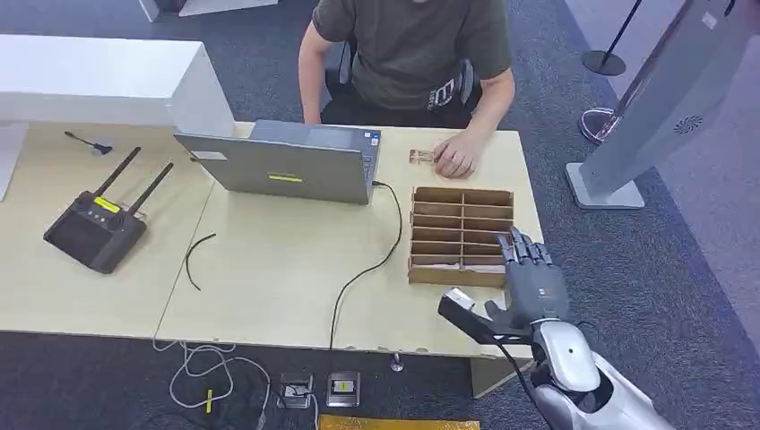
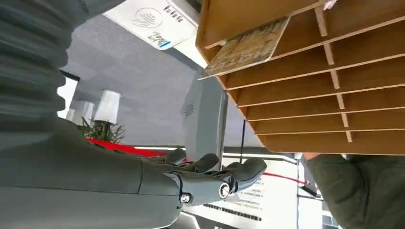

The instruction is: Pass the card to the sensor for recognition and then transmit it.

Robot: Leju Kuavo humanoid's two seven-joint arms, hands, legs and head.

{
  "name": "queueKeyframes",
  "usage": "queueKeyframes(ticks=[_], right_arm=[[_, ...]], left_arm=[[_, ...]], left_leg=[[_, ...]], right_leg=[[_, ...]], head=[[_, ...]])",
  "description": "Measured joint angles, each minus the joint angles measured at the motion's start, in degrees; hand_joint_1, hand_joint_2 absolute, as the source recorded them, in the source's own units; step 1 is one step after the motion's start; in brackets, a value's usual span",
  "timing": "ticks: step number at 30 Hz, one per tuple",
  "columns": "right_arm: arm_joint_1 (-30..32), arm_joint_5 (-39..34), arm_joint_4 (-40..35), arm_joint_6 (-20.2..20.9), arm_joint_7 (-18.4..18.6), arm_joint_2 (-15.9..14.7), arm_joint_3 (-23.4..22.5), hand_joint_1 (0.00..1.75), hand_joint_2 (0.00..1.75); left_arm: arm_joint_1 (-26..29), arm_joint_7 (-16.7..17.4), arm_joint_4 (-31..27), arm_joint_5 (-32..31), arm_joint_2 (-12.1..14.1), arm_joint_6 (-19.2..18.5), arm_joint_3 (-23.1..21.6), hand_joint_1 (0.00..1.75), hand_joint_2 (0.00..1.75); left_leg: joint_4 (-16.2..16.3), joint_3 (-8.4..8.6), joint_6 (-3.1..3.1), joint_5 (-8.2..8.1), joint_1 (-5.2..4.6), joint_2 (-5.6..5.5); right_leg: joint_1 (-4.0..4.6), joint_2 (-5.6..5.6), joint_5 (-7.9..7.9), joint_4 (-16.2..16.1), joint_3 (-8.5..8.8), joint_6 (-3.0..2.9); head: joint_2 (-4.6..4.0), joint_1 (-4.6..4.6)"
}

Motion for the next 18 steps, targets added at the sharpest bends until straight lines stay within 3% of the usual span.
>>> queueKeyframes(ticks=[18], right_arm=[[-2.77, -1.42, 4.52, -1.81, -1.07, 2.51, 2.65, 0.0, 1.75]], left_arm=[[0.14, 0.04, -0.48, -0.09, 0.0, 0.35, -0.02, 0.0, 0.0]], left_leg=[[0.0, 0.0, 0.0, 0.0, 0.0, 0.0]], right_leg=[[0.0, -0.01, 0.0, 0.0, -0.01, 0.0]], head=[[0.0, 0.0]])
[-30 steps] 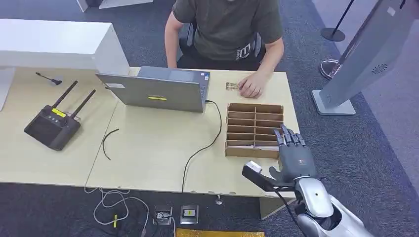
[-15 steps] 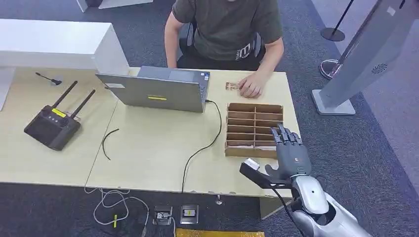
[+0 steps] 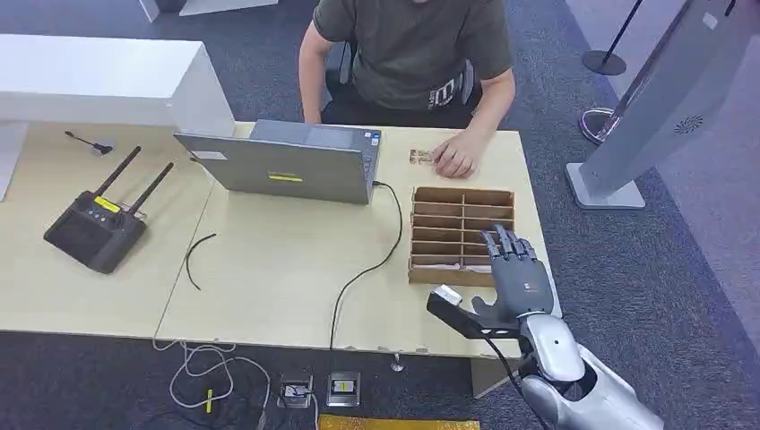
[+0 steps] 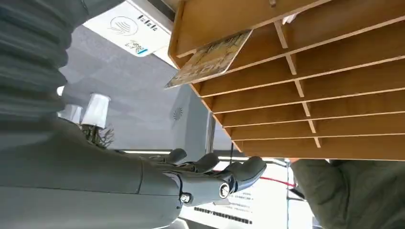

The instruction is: Pass the card to the sensor for recognition and then transmit it.

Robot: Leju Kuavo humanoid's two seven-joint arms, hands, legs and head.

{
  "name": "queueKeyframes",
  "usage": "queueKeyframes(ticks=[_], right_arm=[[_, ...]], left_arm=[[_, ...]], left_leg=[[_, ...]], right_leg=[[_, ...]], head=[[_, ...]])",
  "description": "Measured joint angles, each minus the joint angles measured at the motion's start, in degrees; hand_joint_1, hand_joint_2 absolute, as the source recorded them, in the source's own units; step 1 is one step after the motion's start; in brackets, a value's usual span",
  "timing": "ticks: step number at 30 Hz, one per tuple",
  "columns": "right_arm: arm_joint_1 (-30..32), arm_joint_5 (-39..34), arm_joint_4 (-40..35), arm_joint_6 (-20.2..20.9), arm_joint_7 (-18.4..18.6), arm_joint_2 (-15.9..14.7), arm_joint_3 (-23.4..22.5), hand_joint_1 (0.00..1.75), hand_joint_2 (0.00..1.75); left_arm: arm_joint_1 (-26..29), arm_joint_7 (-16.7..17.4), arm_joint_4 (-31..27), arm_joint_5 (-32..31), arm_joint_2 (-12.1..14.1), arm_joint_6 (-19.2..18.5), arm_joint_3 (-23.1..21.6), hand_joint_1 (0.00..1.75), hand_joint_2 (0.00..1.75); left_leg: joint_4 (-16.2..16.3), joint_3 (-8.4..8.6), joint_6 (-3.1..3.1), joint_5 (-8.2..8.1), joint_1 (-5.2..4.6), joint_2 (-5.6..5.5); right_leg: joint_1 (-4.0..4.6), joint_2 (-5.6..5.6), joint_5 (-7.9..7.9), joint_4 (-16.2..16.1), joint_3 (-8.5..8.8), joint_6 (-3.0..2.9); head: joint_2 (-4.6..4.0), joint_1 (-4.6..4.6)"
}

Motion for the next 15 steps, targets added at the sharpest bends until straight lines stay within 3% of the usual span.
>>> queueKeyframes(ticks=[15], right_arm=[[-0.69, 0.28, 2.08, -0.15, 1.77, 0.26, 1.2, 0.0, 1.75]], left_arm=[[-0.01, 0.68, -0.81, 0.35, 0.26, 0.04, 0.0, 0.0, 0.0]], left_leg=[[0.0, 0.0, 0.0, 0.0, 0.0, 0.0]], right_leg=[[0.0, 0.02, 0.0, 0.0, 0.0, 0.0]], head=[[0.0, 0.0]])
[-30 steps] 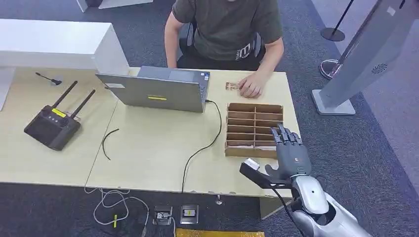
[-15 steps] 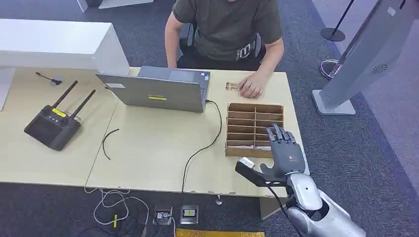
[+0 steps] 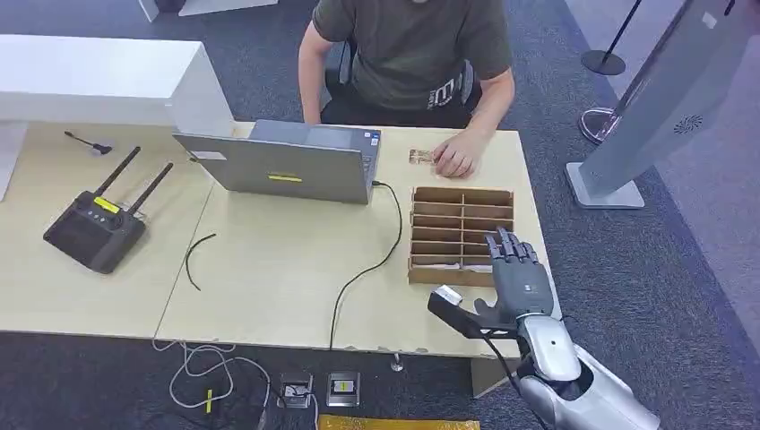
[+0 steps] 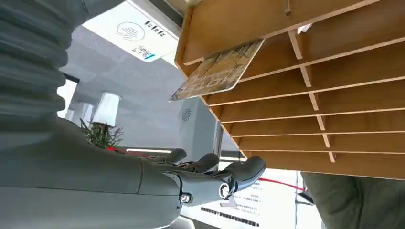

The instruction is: Pass the card to the sensor for recognition and then transmit it.

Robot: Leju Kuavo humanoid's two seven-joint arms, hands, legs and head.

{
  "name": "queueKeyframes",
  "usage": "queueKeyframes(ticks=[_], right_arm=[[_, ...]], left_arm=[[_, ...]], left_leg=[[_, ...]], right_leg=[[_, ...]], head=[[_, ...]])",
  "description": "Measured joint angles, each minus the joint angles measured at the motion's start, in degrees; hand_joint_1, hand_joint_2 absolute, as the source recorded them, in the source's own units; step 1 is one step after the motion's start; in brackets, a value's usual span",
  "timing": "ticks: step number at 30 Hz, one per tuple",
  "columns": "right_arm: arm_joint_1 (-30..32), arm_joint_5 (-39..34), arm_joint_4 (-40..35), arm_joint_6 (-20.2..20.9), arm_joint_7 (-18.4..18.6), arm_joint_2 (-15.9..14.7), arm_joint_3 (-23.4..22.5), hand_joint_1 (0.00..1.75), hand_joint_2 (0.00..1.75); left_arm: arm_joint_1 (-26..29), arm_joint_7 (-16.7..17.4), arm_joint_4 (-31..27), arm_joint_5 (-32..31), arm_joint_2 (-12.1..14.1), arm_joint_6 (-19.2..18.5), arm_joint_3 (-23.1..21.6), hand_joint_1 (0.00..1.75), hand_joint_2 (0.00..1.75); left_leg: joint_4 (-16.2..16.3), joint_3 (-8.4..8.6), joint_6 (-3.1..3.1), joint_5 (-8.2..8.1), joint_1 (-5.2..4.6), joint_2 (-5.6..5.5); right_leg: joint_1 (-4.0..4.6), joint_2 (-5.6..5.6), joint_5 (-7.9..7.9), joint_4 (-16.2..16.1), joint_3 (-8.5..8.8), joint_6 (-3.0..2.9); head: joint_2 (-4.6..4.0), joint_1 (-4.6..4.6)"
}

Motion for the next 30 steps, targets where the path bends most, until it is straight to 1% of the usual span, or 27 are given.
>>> queueKeyframes(ticks=[8, 18, 24, 30], right_arm=[[-0.5, -1.0, 1.77, -0.72, -1.66, 0.85, 0.33, 0.0, 1.75], [-0.63, -1.18, 3.37, -1.27, -2.14, 1.73, 0.35, 0.0, 1.75], [-0.75, -1.33, 4.28, -1.27, -2.14, 2.12, 0.31, 0.0, 1.75], [-0.81, 1.16, 5.18, -1.27, -1.14, 2.23, 0.04, 0.0, 1.75]], left_arm=[[0.31, 0.0, -0.68, 0.87, 0.17, 1.05, 0.0, 0.0, 0.0], [0.34, 0.0, -0.96, 1.35, 0.24, 1.57, 0.02, 0.0, 0.0], [0.43, -0.04, -1.09, 1.53, 0.24, 1.66, 0.02, 0.0, 0.0], [0.51, -0.26, -1.09, 2.08, 0.24, 1.84, 0.02, 0.0, 0.0]], left_leg=[[0.0, 0.0, 0.0, 0.0, 0.0, -0.02], [0.0, 0.0, 0.0, 0.0, 0.0, -0.01], [0.0, 0.0, 0.0, 0.0, 0.0, -0.01], [0.0, 0.0, 0.0, 0.01, 0.0, -0.01]], right_leg=[[0.0, -0.04, 0.0, 0.0, 0.01, 0.0], [0.0, -0.03, 0.0, 0.0, 0.01, 0.0], [0.0, -0.03, 0.0, 0.0, 0.01, 0.0], [0.0, -0.03, 0.0, 0.0, 0.01, 0.0]], head=[[0.0, 0.02], [0.0, 0.0], [0.0, 0.0], [0.0, 0.0]])
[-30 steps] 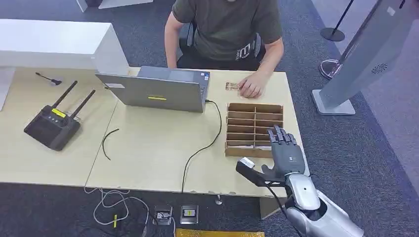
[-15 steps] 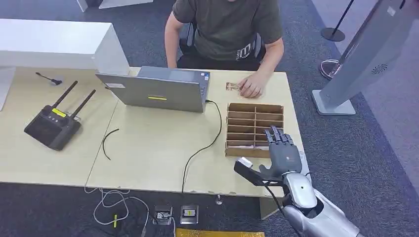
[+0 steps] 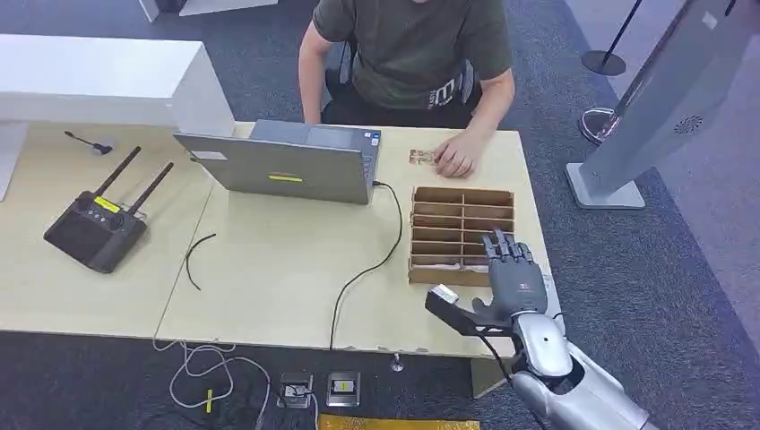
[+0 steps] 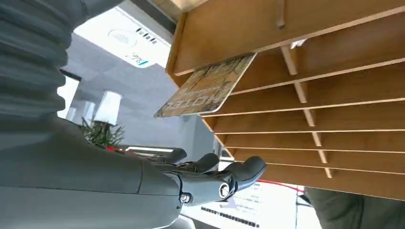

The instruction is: Pass the card to the sensor for recognition and then transmit it.

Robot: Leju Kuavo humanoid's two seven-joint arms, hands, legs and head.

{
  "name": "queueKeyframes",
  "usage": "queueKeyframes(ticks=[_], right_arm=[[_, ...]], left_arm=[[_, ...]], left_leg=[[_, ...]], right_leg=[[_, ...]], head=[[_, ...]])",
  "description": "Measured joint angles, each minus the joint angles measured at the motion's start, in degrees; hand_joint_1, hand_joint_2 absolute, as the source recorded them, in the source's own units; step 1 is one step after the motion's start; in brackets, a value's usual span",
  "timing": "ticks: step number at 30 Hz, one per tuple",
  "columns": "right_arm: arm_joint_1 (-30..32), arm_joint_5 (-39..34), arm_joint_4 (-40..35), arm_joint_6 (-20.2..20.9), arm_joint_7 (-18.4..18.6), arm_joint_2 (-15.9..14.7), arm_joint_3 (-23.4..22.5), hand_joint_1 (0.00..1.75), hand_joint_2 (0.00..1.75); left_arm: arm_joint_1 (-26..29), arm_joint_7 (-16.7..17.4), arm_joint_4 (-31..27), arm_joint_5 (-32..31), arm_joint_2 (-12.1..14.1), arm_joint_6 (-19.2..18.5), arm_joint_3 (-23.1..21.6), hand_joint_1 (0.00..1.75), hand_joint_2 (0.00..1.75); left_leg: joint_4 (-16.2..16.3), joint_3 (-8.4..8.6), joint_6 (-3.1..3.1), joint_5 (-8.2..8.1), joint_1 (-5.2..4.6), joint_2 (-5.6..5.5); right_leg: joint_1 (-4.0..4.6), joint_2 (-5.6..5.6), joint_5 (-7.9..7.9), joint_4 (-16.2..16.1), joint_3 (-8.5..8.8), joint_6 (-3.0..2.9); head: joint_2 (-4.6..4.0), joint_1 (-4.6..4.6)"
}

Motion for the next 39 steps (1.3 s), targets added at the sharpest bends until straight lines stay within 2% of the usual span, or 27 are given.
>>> queueKeyframes(ticks=[12, 13, 14, 15, 39], right_arm=[[-0.04, 0.48, 1.51, -0.37, 0.39, 0.13, -0.24, 0.0, 1.75], [-0.03, 0.72, 1.62, -0.39, 0.44, 0.15, -0.24, 0.24, 1.75], [-0.03, 0.91, 1.75, -0.44, 0.5, 0.15, -0.24, 1.69, 1.75], [-0.03, 1.02, 1.86, -0.46, 0.5, 0.17, -0.26, 1.75, 1.75], [-0.04, -0.18, 3.82, -1.49, -0.55, 0.94, -1.2, 1.75, 1.75]], left_arm=[[-0.07, -0.28, 0.0, -0.17, 0.0, -0.13, -0.02, 0.0, 0.0], [-0.1, -0.28, 0.0, -0.2, 0.0, -0.13, -0.02, 0.0, 0.0], [-0.13, -0.28, 0.0, -0.22, 0.0, -0.15, -0.02, 0.0, 0.0], [-0.19, -0.28, 0.0, -0.24, 0.0, -0.15, -0.02, 0.0, 0.0], [-0.46, -0.28, 0.0, -0.28, 0.0, -0.17, -0.02, 0.0, 0.0]], left_leg=[[0.0, 0.01, 0.0, 0.0, 0.0, 0.0], [0.0, 0.02, 0.0, 0.0, 0.0, 0.01], [0.0, 0.02, 0.0, 0.0, 0.0, 0.01], [0.0, 0.02, 0.0, 0.0, 0.0, 0.01], [0.0, 0.02, 0.0, 0.0, 0.0, 0.01]], right_leg=[[0.0, 0.01, 0.0, 0.0, 0.0, 0.0], [0.0, 0.01, 0.0, 0.0, 0.0, 0.0], [0.0, 0.01, 0.0, 0.0, 0.0, 0.0], [0.0, 0.01, 0.0, 0.0, 0.0, 0.0], [0.0, 0.03, 0.0, 0.0, 0.0, 0.0]], head=[[0.0, 0.0], [0.0, 0.0], [0.0, 0.0], [0.0, 0.0], [0.0, 0.0]])
